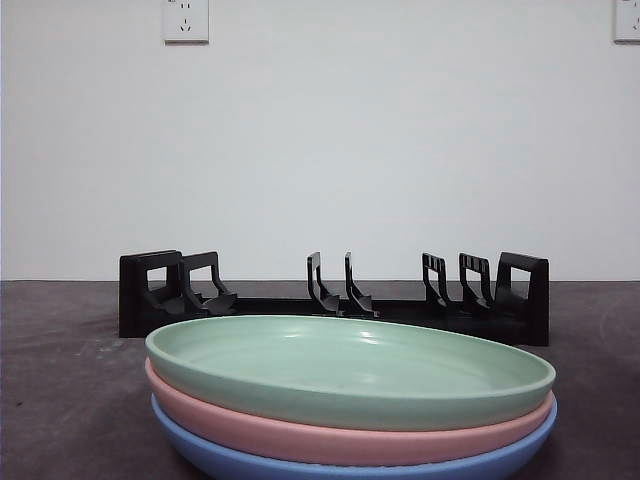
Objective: Place the plate
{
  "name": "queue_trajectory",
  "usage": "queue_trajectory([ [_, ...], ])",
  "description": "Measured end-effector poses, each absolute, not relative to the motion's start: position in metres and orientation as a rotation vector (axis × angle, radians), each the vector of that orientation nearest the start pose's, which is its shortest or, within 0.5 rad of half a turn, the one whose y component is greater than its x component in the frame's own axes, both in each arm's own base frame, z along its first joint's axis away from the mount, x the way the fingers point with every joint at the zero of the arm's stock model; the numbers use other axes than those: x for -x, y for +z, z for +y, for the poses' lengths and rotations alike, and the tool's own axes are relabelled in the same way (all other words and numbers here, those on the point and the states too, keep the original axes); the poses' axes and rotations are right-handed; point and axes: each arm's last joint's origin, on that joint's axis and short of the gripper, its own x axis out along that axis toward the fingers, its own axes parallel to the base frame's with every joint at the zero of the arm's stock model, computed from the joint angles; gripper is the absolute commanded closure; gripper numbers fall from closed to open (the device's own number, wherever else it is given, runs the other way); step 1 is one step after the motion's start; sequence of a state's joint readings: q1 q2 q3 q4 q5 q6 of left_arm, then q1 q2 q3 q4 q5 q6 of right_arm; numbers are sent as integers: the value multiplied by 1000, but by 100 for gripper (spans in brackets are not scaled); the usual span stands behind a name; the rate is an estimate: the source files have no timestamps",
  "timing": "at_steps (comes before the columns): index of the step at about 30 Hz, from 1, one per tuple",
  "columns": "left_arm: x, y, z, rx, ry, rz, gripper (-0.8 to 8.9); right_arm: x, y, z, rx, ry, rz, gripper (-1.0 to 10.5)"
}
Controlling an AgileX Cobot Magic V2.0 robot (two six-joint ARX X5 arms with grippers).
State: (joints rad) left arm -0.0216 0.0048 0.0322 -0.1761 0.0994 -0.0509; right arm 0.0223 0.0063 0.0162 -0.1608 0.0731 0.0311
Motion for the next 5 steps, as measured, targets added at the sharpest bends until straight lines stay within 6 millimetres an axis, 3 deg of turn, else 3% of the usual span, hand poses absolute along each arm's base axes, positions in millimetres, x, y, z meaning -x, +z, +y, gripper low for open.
queue_trajectory([
  [5,-95,157,-5,57,-117,152,794,-96,153,0,-24,-53,150,931],
])
